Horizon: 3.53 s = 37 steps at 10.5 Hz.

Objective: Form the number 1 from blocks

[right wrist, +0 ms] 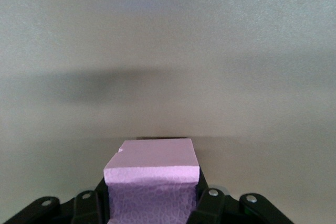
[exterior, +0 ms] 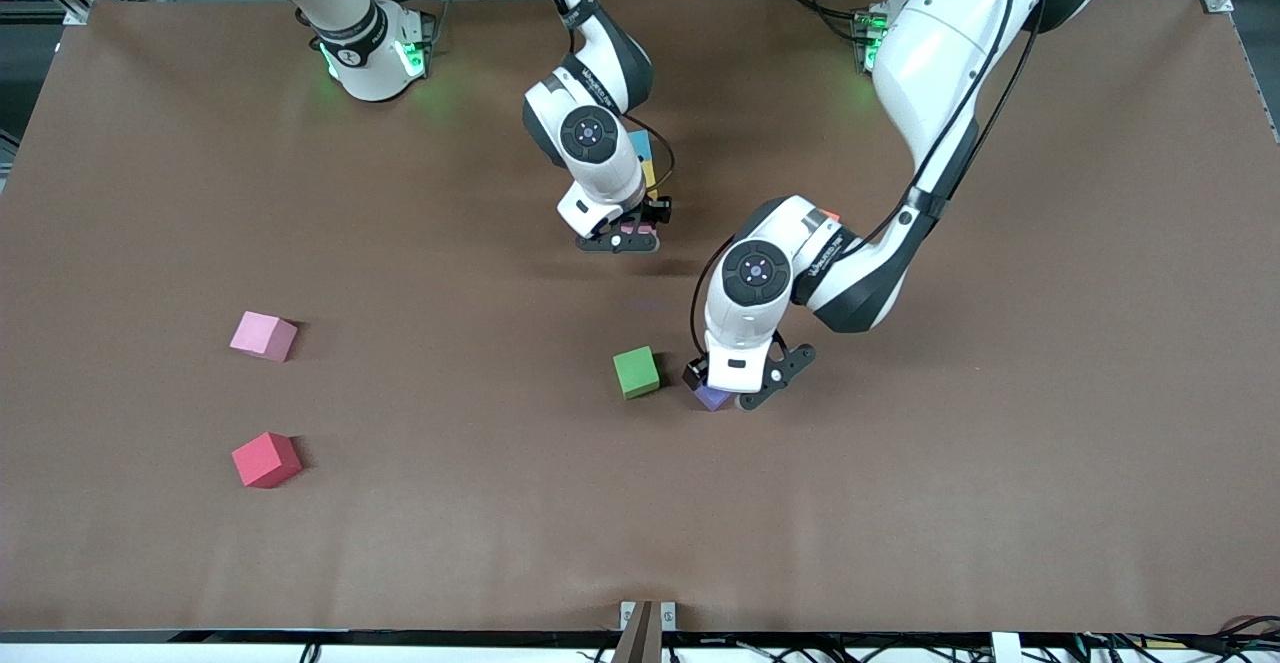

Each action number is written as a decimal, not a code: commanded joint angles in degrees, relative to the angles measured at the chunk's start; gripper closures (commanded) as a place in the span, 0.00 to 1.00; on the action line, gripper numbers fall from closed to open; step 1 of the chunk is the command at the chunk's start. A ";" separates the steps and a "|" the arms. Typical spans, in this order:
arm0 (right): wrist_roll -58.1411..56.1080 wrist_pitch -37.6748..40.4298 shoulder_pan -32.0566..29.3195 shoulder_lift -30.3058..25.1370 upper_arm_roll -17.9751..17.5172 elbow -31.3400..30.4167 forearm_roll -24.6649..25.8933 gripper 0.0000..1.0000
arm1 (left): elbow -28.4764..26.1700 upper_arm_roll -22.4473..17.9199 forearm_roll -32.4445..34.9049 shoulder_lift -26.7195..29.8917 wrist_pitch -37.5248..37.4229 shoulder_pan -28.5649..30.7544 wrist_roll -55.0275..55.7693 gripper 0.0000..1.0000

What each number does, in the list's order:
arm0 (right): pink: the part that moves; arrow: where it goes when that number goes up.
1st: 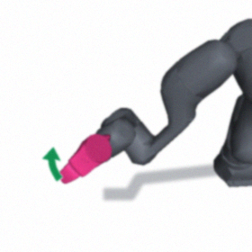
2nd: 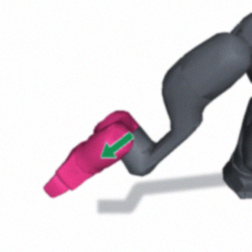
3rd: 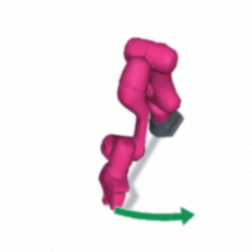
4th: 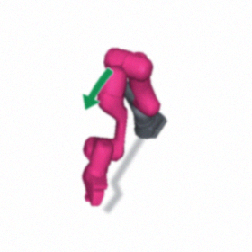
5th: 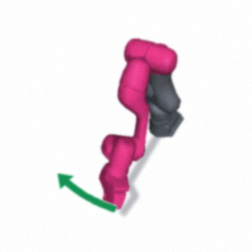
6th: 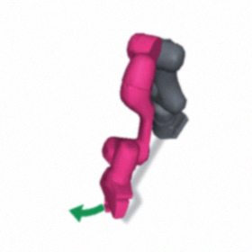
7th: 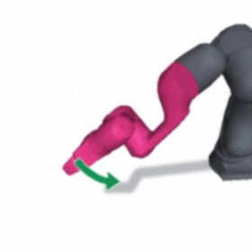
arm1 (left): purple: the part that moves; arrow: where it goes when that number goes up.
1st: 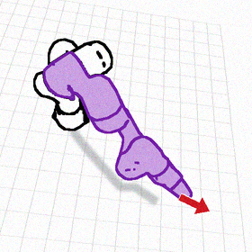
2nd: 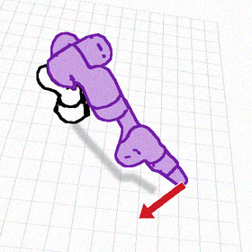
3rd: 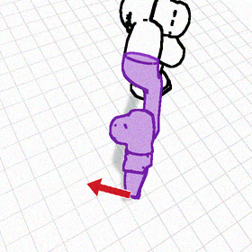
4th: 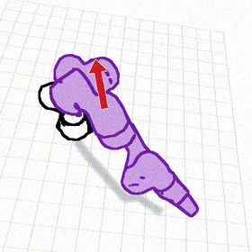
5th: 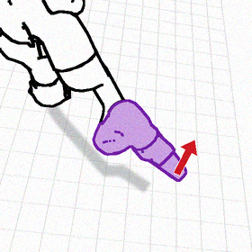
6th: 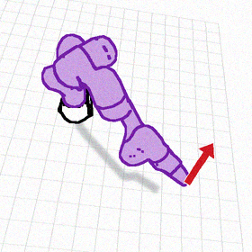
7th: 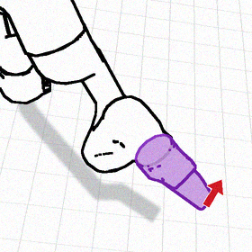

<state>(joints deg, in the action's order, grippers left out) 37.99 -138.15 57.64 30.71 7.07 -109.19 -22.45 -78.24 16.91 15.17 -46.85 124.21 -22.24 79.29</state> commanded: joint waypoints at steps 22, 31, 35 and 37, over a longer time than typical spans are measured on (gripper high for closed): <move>-74.25 15.80 -54.89 -8.30 -0.65 5.56 16.65 0.00 | 2.21 -1.27 -0.32 -5.10 5.96 -0.35 1.40 1.00; -36.39 17.74 -58.17 -1.36 4.89 5.48 13.75 0.00 | -21.12 7.50 -1.20 18.16 -3.01 -0.09 2.97 1.00; -30.68 17.74 -55.62 0.13 7.87 4.60 11.20 0.00 | -23.01 10.77 -1.02 18.55 -1.43 -3.93 8.33 1.00; -36.20 17.04 -55.62 0.14 8.93 3.29 11.20 0.00 | -22.49 10.68 -0.41 17.50 0.40 -5.89 9.75 1.00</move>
<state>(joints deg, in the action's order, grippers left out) 5.39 -120.51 1.37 30.82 14.54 -104.70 -10.16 -100.18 27.85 15.17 -29.54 122.55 -27.16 88.09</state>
